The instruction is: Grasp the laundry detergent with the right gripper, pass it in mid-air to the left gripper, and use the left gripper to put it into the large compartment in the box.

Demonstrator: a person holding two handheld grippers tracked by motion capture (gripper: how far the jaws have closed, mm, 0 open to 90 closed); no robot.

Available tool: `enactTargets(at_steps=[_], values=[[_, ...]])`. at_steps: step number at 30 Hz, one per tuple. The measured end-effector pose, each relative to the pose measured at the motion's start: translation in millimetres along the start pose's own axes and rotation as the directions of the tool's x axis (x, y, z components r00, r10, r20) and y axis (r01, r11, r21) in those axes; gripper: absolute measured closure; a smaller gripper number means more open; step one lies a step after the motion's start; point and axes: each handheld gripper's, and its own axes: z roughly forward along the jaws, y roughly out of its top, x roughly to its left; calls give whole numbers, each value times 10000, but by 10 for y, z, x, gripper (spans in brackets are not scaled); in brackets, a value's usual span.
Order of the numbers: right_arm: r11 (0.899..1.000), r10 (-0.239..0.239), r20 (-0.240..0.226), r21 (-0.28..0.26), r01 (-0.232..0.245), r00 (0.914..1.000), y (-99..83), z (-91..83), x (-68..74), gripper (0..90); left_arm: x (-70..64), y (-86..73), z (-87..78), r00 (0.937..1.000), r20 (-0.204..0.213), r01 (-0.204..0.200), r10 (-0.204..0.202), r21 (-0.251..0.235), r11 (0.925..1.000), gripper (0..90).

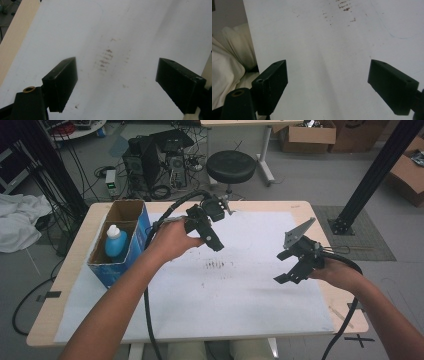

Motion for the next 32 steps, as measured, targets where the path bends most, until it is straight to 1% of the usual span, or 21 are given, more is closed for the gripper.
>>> enactTargets(at_steps=[4, 6, 18, 32], values=[[10000, 19, -10, -36, -19, 10000, 20, -19, -10, 161, 29, 22, 16, 10000, 22, -91, 91, -36, 10000, 184], [10000, 26, -4, -1, -26, 10000, 26, -24, -6, 161, 41, 21, 27, 10000, 47, -16, 16, -26, 10000, 184], [9999, 74, -45, 118, -73, 10000, 31, 20, -7, 161, 98, -24, 63, 10000, 95, -12, 11, 19, 10000, 187], [9999, 144, -45, 87, -144, 9999, 17, 29, 4, 161, 119, -42, 100, 9999, 146, 10, -11, 49, 10000, 189]])
